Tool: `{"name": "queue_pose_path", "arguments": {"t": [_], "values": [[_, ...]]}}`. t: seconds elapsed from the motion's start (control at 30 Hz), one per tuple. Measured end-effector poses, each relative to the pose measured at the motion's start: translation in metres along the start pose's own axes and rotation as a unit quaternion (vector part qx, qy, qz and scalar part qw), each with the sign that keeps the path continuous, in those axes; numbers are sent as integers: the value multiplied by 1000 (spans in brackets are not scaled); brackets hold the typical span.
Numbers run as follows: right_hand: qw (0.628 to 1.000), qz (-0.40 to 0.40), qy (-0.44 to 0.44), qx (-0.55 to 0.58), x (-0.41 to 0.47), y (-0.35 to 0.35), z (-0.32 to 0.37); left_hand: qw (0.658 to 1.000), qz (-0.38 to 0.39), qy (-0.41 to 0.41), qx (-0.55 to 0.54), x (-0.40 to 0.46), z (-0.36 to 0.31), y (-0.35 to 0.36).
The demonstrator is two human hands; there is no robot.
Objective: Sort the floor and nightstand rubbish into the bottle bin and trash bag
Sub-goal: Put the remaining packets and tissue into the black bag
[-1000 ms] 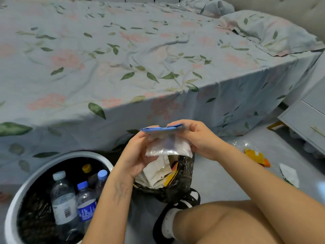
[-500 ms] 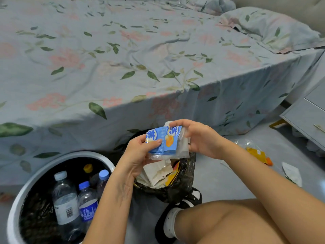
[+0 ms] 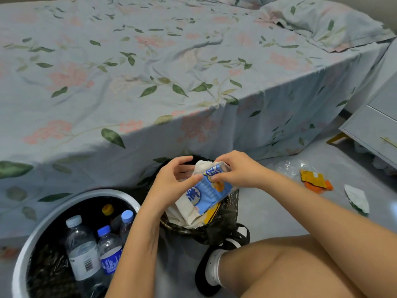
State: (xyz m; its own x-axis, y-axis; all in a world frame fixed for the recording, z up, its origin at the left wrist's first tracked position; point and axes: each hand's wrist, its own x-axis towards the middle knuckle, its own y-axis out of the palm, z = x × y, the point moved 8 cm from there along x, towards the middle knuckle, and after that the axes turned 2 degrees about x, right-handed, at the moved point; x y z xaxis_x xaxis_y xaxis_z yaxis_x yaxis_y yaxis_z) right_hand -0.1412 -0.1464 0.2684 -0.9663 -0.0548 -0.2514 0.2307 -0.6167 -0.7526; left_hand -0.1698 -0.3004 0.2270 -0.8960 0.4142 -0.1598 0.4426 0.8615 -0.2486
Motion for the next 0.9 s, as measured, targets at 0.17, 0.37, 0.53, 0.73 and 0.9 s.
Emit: {"name": "queue_pose_path", "arguments": {"t": [0.17, 0.37, 0.53, 0.73, 0.9], "values": [[1000, 7, -4, -23, 0, 6, 4, 994, 35, 33, 102, 2, -5, 19], [994, 48, 81, -47, -1, 4, -25, 964, -77, -59, 246, 16, 51, 9], [990, 79, 93, -64, -12, -7, -34, 912, -48, -158, 376, 48, 107, 24], [994, 78, 63, -51, -14, -10, -27, 814, 130, -146, 547, 75, 144, 96], [994, 89, 69, 8, -12, -9, -39, 647, 218, -139, 717, 73, 164, 121]]}}
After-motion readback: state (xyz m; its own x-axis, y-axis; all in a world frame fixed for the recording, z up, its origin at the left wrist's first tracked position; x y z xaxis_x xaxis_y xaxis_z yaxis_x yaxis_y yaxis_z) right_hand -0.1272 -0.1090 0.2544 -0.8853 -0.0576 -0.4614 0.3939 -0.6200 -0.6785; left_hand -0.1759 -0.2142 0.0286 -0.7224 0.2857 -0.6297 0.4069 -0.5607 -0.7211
